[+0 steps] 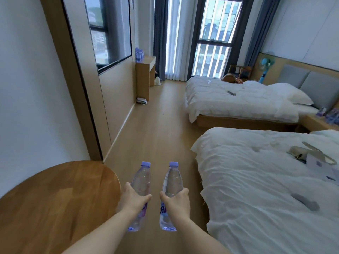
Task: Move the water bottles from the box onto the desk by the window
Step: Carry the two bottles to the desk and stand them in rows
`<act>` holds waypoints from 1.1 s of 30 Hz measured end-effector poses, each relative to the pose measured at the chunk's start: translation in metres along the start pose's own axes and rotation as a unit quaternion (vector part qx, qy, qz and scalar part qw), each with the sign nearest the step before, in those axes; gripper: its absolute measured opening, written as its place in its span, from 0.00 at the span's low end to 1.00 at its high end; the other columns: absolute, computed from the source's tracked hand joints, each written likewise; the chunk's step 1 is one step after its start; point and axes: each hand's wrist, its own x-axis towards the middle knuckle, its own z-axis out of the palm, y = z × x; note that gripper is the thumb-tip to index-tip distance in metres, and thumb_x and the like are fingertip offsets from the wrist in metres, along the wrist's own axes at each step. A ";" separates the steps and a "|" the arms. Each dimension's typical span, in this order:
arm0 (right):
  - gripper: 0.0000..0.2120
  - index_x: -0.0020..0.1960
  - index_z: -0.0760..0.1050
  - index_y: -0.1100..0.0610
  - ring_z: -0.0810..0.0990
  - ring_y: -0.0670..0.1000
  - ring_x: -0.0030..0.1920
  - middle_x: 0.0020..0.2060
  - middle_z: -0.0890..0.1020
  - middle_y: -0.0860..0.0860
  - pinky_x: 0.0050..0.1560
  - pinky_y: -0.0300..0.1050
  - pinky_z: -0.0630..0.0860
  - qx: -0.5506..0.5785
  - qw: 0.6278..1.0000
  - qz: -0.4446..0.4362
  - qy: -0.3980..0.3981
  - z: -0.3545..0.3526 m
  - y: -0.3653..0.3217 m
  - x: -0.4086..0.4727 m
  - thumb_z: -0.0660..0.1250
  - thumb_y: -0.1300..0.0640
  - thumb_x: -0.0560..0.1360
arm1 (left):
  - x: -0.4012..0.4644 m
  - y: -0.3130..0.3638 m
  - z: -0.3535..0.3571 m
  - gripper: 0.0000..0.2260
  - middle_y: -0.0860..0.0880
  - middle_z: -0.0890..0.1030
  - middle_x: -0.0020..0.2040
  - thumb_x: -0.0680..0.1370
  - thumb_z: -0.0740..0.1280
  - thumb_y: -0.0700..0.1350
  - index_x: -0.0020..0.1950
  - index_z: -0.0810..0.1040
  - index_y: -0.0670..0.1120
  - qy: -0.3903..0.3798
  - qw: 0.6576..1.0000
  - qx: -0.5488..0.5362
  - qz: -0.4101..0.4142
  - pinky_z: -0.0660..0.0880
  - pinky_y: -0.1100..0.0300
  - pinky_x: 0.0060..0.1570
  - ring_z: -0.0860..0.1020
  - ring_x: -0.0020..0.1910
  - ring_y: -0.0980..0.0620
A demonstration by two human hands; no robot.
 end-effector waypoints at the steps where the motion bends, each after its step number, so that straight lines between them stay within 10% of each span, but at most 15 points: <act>1: 0.26 0.56 0.63 0.53 0.79 0.48 0.47 0.51 0.76 0.50 0.45 0.45 0.80 -0.002 1.000 -0.003 0.002 0.005 -0.010 0.024 0.75 0.45 0.69 | 0.025 0.010 0.004 0.31 0.47 0.75 0.54 0.67 0.77 0.52 0.61 0.63 0.45 -0.003 1.000 -0.001 0.000 0.77 0.51 0.51 0.77 0.52 0.44; 33: 0.26 0.53 0.61 0.56 0.78 0.50 0.43 0.48 0.74 0.51 0.38 0.44 0.75 -0.036 0.999 -0.010 -0.015 0.033 -0.297 0.740 0.73 0.43 0.70 | 0.677 0.380 0.159 0.28 0.41 0.77 0.57 0.66 0.78 0.44 0.52 0.62 0.44 0.066 0.996 -0.054 -0.026 0.73 0.54 0.52 0.78 0.55 0.42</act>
